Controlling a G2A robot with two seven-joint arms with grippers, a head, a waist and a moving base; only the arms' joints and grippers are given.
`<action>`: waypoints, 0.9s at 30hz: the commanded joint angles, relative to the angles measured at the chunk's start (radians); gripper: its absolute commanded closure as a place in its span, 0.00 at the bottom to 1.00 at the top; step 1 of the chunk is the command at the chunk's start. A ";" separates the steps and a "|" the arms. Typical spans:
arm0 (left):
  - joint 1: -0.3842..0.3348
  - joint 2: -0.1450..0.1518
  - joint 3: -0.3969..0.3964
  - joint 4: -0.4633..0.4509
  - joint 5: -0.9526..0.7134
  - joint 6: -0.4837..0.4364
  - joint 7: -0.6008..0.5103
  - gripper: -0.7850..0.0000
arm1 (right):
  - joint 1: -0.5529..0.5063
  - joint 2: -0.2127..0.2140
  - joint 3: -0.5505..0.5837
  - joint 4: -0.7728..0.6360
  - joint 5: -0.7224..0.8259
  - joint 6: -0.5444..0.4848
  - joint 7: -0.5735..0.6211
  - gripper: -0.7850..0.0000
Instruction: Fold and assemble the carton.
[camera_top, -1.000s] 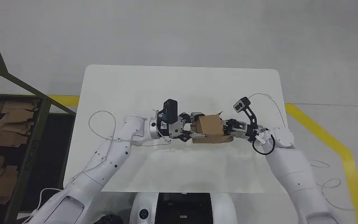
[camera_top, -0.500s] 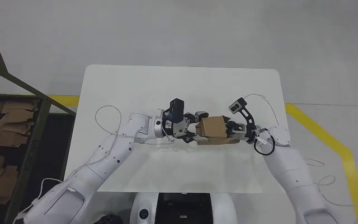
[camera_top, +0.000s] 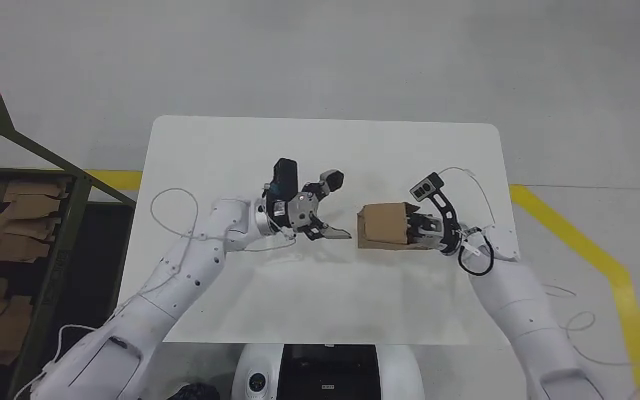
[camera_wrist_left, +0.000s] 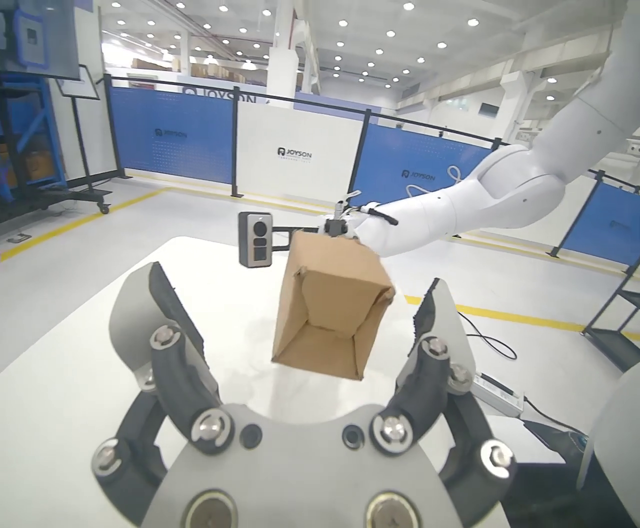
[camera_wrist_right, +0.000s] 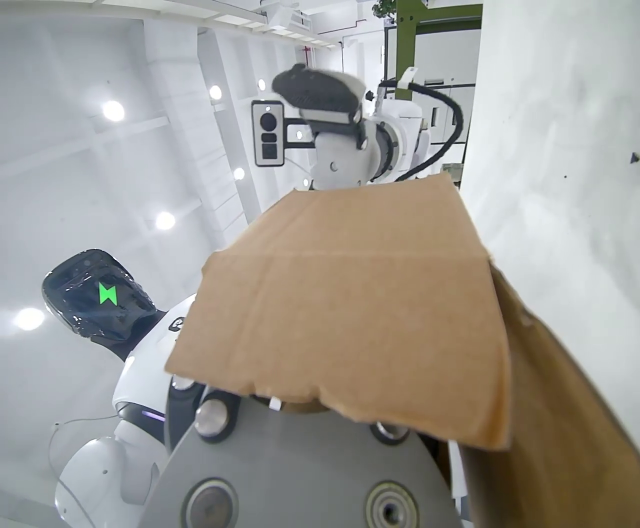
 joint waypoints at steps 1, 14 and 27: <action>0.009 0.002 -0.008 0.014 -0.006 0.004 -0.018 0.00 | -0.003 0.001 0.006 -0.004 0.002 0.001 0.001 1.00; -0.022 -0.026 0.045 0.012 -0.047 0.055 -0.167 0.00 | -0.020 0.000 0.008 -0.042 -0.005 -0.004 -0.004 1.00; -0.047 -0.050 0.064 0.020 -0.080 0.104 -0.219 0.00 | -0.032 0.001 0.009 -0.064 -0.013 0.002 0.002 1.00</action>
